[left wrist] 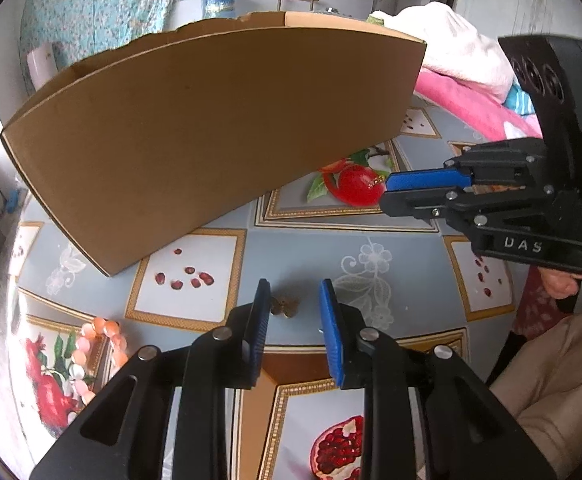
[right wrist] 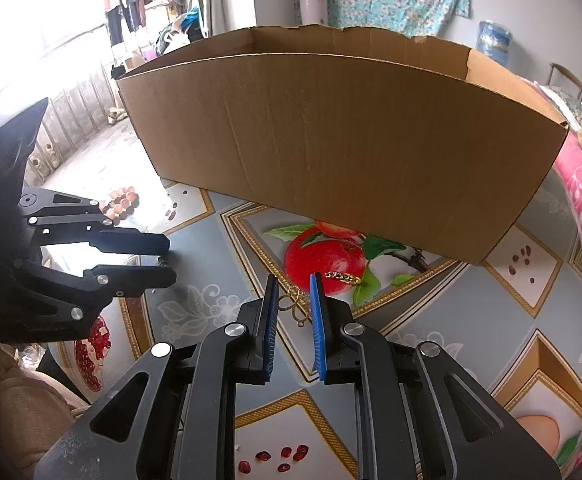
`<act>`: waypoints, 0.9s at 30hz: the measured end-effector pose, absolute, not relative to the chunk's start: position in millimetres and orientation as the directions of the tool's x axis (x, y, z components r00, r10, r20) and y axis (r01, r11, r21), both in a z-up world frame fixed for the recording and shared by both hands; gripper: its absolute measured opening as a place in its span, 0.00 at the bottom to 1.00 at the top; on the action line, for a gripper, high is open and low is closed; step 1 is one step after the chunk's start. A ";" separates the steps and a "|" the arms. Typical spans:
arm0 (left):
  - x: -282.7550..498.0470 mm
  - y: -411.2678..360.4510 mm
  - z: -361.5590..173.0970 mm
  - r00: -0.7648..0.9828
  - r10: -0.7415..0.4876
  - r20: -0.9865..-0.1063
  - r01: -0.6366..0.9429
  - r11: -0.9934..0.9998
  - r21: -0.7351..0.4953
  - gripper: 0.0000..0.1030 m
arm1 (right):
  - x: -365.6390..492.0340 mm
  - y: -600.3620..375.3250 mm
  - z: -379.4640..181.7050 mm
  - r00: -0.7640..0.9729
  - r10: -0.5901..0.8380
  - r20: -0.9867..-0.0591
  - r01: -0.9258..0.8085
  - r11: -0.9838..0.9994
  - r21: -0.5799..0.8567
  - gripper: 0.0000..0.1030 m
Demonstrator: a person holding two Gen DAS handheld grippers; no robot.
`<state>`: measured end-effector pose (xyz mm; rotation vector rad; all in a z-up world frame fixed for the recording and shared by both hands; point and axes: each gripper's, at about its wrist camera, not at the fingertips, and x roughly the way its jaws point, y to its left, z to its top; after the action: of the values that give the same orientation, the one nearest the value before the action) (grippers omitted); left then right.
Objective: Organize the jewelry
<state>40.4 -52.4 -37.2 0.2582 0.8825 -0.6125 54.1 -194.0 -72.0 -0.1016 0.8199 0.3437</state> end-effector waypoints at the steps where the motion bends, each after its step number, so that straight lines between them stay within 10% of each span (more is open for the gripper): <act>1: 40.3 -53.7 -37.4 0.483 -0.384 -0.787 0.596 0.803 -0.026 0.24 | 54.5 -194.1 -72.2 0.630 0.261 -0.731 -0.340 0.940 0.043 0.13; 27: 34.5 -56.7 -36.3 0.508 -0.306 -0.805 0.550 0.835 0.030 0.08 | 53.5 -195.3 -71.4 0.633 0.264 -0.728 -0.344 0.938 0.041 0.13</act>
<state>34.5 -56.7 -36.3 0.2994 0.9006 -0.5252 53.5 -195.3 -71.4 -0.1053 0.8144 0.3484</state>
